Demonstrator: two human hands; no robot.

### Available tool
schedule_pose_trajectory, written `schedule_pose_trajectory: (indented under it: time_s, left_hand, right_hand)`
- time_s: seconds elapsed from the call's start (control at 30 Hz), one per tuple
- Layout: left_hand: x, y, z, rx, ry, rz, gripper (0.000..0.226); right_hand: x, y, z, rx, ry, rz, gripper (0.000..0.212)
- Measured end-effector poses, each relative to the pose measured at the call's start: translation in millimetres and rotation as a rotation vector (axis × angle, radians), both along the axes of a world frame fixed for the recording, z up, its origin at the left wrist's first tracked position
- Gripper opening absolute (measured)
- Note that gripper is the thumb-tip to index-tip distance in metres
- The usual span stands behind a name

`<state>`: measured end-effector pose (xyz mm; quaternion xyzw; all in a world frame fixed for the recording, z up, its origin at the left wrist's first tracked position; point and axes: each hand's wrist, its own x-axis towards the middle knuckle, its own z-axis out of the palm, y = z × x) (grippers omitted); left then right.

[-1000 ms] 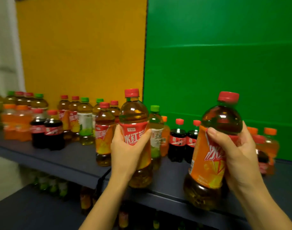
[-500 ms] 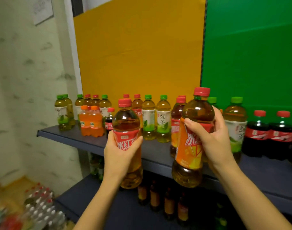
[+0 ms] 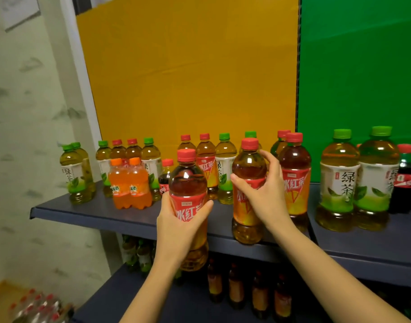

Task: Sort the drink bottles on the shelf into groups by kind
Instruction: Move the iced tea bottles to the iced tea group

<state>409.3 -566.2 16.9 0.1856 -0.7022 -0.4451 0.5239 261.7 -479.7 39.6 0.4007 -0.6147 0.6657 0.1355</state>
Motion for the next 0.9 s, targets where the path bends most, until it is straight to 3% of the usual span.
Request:
schedule_pose_trajectory:
  time_s: [0.47,0.9]
  left_hand:
    - [-85.6,-38.4,0.4,0.014,-0.001,-0.198,0.065]
    - [-129.8,-63.5,-4.6,-0.012,-0.048,-0.361,0.080]
  right_hand:
    - [-48.5,-40.2,-8.2,0.081,0.040,-0.161,0.079]
    - [-52.3,-57.5,-15.2,0.020,0.253,-0.339,0.070]
